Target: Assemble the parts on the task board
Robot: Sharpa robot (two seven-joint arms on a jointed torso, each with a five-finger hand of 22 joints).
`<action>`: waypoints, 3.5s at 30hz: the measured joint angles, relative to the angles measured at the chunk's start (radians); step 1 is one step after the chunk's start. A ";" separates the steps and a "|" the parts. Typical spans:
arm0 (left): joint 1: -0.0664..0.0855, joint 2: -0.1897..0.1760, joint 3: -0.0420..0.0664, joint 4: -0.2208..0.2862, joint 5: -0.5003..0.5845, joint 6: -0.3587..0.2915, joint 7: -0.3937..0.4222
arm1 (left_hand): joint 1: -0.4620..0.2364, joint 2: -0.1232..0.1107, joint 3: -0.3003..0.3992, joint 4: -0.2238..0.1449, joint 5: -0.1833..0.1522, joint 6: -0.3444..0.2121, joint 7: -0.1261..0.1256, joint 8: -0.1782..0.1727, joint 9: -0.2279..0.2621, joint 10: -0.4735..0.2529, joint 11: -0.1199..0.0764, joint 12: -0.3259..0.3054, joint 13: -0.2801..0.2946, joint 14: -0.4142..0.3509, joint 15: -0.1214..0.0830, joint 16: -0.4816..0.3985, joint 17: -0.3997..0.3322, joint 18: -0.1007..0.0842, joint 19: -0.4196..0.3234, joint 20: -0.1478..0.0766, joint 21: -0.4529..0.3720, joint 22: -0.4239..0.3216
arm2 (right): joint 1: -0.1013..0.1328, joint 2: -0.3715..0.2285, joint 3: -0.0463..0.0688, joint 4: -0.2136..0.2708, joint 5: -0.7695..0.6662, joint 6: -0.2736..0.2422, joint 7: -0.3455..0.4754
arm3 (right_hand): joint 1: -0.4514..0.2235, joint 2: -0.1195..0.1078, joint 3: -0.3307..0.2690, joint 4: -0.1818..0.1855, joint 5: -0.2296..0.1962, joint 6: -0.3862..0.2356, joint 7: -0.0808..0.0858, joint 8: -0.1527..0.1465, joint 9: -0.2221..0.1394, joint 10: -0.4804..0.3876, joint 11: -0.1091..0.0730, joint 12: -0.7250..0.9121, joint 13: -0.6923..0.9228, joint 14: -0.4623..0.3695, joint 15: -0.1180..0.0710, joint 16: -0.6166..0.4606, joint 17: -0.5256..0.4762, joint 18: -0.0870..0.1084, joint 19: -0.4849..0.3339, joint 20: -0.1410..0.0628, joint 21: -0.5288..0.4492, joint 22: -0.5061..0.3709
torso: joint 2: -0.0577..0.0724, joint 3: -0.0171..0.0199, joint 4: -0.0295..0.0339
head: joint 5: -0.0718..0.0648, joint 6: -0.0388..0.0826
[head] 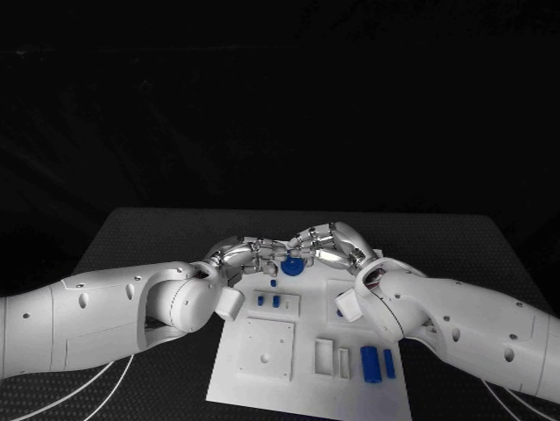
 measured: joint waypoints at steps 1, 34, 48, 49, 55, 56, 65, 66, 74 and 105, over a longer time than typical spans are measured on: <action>0.000 0.000 0.000 0.000 0.000 0.000 0.000 | 0.000 0.000 0.001 0.001 0.000 0.001 0.001 0.000 0.000 0.001 0.001 0.000 0.000 0.000 0.000 0.000 0.001 0.000 0.000 0.000 0.000 0.000 | 0.000 0.000 0.000 0.000 0.001 0.001 0.000 | 0.000 0.000 -0.011 0.001 0.009 -0.002 0.002 -0.002 -0.002 -0.002 0.002 -0.001 -0.002 -0.004 0.001 0.000 -0.001 0.000 -0.002 0.002 0.000 0.000 | 0.000 0.0000 0.0000 | 0.000 0.000; 0.043 0.011 0.010 -0.099 -0.628 0.003 -0.011 | 0.001 -0.001 0.014 -0.006 0.004 0.003 0.000 0.001 0.001 0.004 0.004 -0.001 -0.001 0.007 0.000 0.000 0.009 0.000 0.011 -0.007 -0.004 0.001 | 0.098 -0.063 0.001 -0.219 0.109 -0.016 0.050 | -0.156 0.010 -0.283 0.007 0.185 -0.075 0.039 -0.040 -0.052 -0.078 0.046 -0.055 -0.099 -0.051 0.041 -0.011 -0.037 0.000 -0.043 0.021 -0.044 -0.009 | -0.001 0.0000 -0.0011 | -0.009 -0.010; 0.098 0.012 0.010 -0.037 -1.322 0.115 -0.050 | 0.014 -0.011 0.023 -0.007 0.000 0.006 -0.005 0.000 0.007 0.012 -0.002 -0.004 -0.002 0.012 -0.003 0.000 0.016 0.000 0.018 -0.011 -0.004 0.007 | 0.104 -0.041 0.000 -0.356 0.107 -0.022 0.065 | -0.142 0.015 -0.274 0.005 0.185 -0.071 0.036 -0.040 -0.055 -0.078 0.046 -0.055 -0.105 -0.053 0.039 -0.011 -0.040 0.000 -0.043 0.021 -0.044 -0.009 | -0.002 0.0006 -0.0014 | -0.029 -0.036; 0.098 0.011 0.008 -0.030 -1.362 0.118 -0.053 | 0.014 -0.012 0.023 -0.007 0.000 0.006 -0.005 0.000 0.007 0.014 -0.001 -0.004 -0.003 0.014 -0.004 0.000 0.017 0.000 0.018 -0.011 -0.004 0.007 | 0.104 -0.040 0.000 -0.362 0.106 -0.022 0.066 | -0.142 0.015 -0.274 0.005 0.185 -0.071 0.036 -0.040 -0.055 -0.078 0.046 -0.055 -0.105 -0.055 0.037 -0.011 -0.040 0.000 -0.043 0.021 -0.044 -0.009 | -0.002 0.0005 -0.0011 | -0.030 -0.037; 0.097 0.010 0.004 0.001 -1.567 0.134 -0.073 | 0.021 -0.016 0.023 -0.007 0.000 0.013 -0.005 0.000 0.007 0.015 0.001 -0.007 -0.002 0.015 -0.004 0.000 0.019 0.000 0.018 -0.011 -0.004 0.010 | 0.105 -0.038 0.000 -0.379 0.102 -0.021 0.070 | -0.138 0.011 -0.274 0.005 0.185 -0.071 0.036 -0.040 -0.055 -0.078 0.046 -0.055 -0.107 -0.055 0.037 -0.011 -0.041 0.000 -0.045 0.019 -0.044 -0.009 | -0.002 0.0005 0.0000 | -0.037 -0.049; 0.097 0.009 0.003 0.007 -1.599 0.135 -0.077 | 0.021 -0.016 0.023 -0.007 -0.001 0.013 -0.005 0.000 0.007 0.017 -0.001 -0.007 -0.002 0.018 -0.004 0.000 0.020 0.000 0.018 -0.011 -0.004 0.011 | 0.105 -0.037 0.000 -0.380 0.101 -0.021 0.071 | -0.134 0.015 -0.274 0.005 0.185 -0.071 0.036 -0.040 -0.055 -0.078 0.046 -0.055 -0.107 -0.055 0.037 -0.011 -0.041 0.000 -0.046 0.018 -0.044 -0.009 | -0.002 0.0005 0.0000 | -0.038 -0.051; 0.095 0.013 -0.019 0.034 -1.781 0.135 -0.109 | 0.025 -0.020 0.026 -0.004 0.002 0.013 -0.005 0.004 0.007 0.018 -0.003 -0.009 -0.001 0.021 -0.004 -0.004 0.022 0.000 0.023 -0.013 -0.004 0.014 | 0.105 -0.036 0.000 -0.380 0.093 -0.019 0.074 | -0.134 0.015 -0.272 0.002 0.185 -0.069 0.033 -0.040 -0.056 -0.078 0.046 -0.055 -0.108 -0.055 0.037 -0.011 -0.042 0.000 -0.046 0.018 -0.044 -0.009 | -0.001 0.0002 0.0006 | -0.047 -0.069; 0.096 0.016 -0.019 0.034 -1.795 0.135 -0.112 | 0.025 -0.020 0.026 -0.004 0.002 0.013 -0.005 0.004 0.007 0.018 -0.003 -0.010 -0.001 0.021 -0.004 -0.004 0.022 0.000 0.023 -0.013 -0.004 0.014 | 0.105 -0.036 0.000 -0.380 0.093 -0.019 0.074 | -0.134 0.015 -0.272 0.002 0.185 -0.068 0.032 -0.040 -0.056 -0.078 0.046 -0.055 -0.108 -0.055 0.037 -0.011 -0.042 0.000 -0.046 0.018 -0.044 -0.009 | -0.001 0.0002 0.0006 | -0.048 -0.071; 0.082 0.037 -0.019 0.025 -1.881 0.133 -0.136 | 0.030 -0.025 0.029 -0.001 0.002 0.016 -0.008 0.004 0.008 0.018 -0.003 -0.012 -0.001 0.021 -0.004 -0.004 0.024 0.000 0.023 -0.012 -0.004 0.015 | 0.105 -0.036 0.000 -0.380 0.089 -0.014 0.075 | -0.134 0.015 -0.270 0.003 0.185 -0.068 0.032 -0.037 -0.056 -0.078 0.046 -0.055 -0.109 -0.055 0.037 -0.011 -0.043 0.000 -0.046 0.018 -0.046 -0.009 | 0.000 0.0001 -0.0010 | -0.050 -0.085; 0.054 0.080 -0.019 0.027 -1.941 0.236 -0.164 | 0.028 -0.029 0.031 0.002 0.000 0.016 -0.009 0.000 0.007 0.021 0.000 -0.015 -0.003 0.025 -0.007 -0.008 0.025 0.000 0.025 -0.010 -0.008 0.017 | 0.105 -0.037 0.000 -0.368 0.079 0.047 0.072 | -0.121 0.020 -0.244 0.005 0.181 -0.071 0.036 -0.028 -0.081 -0.082 0.050 -0.055 -0.166 -0.170 0.139 -0.375 -0.251 -0.016 -0.241 0.077 -0.269 -0.088 | 0.000 0.0008 -0.0014 | -0.061 -0.125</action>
